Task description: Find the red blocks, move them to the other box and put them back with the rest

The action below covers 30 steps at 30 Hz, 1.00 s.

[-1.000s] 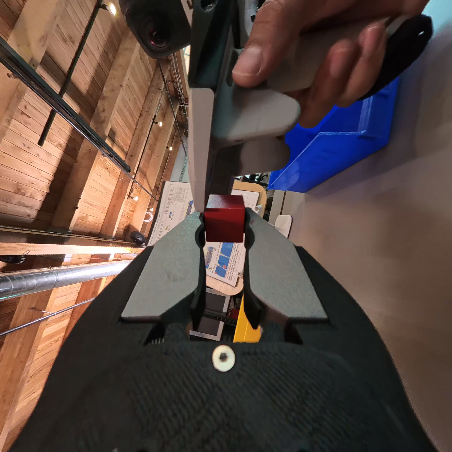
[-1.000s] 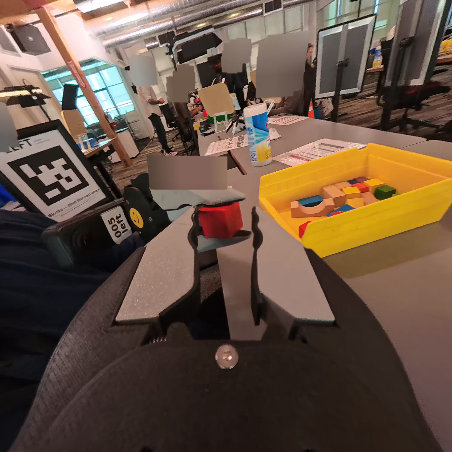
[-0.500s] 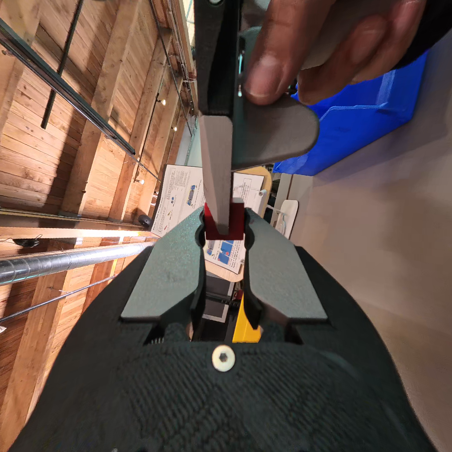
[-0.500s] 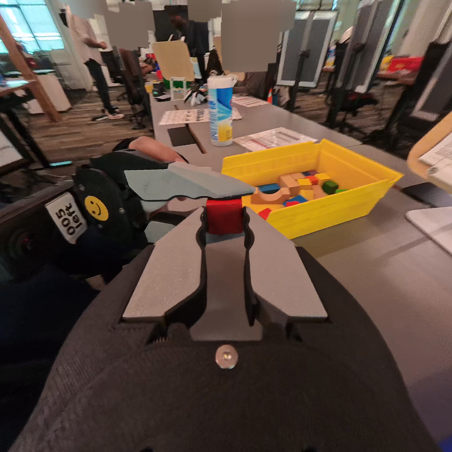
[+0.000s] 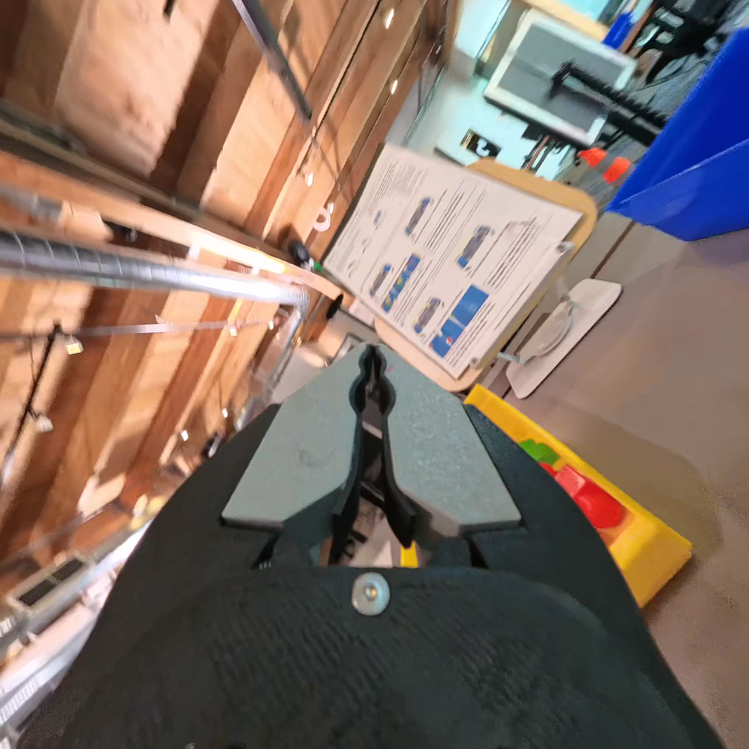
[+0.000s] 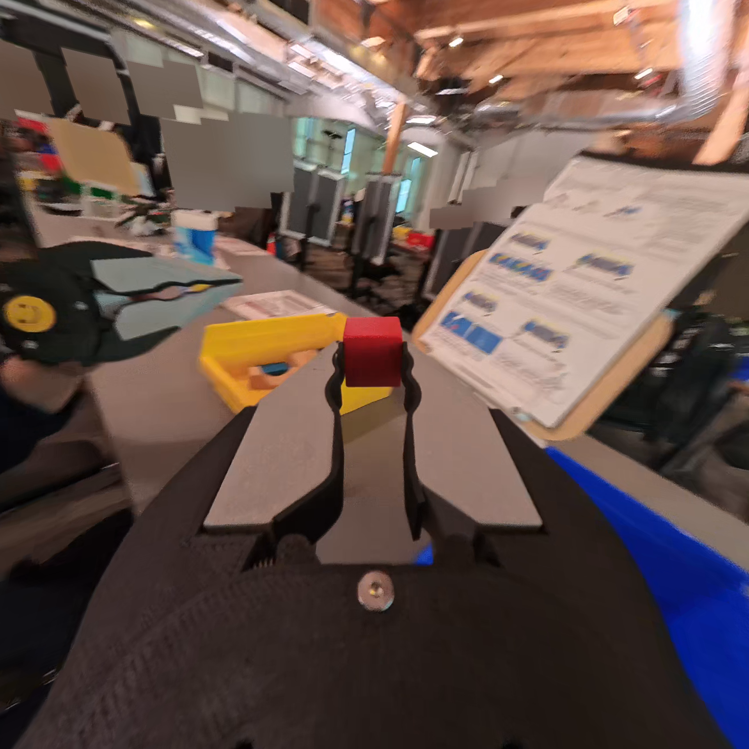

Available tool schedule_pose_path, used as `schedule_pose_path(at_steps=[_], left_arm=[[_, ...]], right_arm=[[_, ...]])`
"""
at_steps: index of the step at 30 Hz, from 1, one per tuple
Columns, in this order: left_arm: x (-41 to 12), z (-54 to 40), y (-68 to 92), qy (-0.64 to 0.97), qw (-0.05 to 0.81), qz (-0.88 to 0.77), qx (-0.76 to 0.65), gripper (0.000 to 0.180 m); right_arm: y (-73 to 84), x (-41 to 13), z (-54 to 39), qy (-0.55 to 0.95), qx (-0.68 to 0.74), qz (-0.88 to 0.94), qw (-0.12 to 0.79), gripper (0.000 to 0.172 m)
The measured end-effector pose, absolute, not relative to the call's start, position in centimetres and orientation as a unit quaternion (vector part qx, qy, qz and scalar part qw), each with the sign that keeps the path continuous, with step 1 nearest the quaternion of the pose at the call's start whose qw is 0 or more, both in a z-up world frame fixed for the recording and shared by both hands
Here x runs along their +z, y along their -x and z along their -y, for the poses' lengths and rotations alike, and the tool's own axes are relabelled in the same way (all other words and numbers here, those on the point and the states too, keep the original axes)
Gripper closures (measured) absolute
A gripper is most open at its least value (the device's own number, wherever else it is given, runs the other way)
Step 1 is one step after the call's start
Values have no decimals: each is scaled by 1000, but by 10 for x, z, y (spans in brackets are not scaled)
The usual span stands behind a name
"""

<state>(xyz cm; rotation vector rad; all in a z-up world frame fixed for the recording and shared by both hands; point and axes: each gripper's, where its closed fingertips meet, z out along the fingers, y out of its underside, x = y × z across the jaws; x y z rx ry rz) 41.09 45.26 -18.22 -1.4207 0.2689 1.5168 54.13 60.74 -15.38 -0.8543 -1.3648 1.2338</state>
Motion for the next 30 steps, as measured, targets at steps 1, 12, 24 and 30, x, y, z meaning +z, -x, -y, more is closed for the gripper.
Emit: schedule_pose_path(at_steps=[1, 12, 24, 30], left_arm=[[-181, -446, -399, 600, 504, -83, 616, 180], [-192, -423, -358, 669, 512, 7, 539, 180], [-208, -433, -357, 697, 492, -2, 521, 180], [-207, -433, -359, 699, 506, -1, 505, 180]], right_arm=[[-548, -147, -627, 367, 496, 551, 562, 148], [-509, -284, -781, 624, 311, 572, 431, 147], [-471, -287, -836, 614, 169, 452, 624, 145], [-479, -272, -782, 594, 313, 526, 523, 112]])
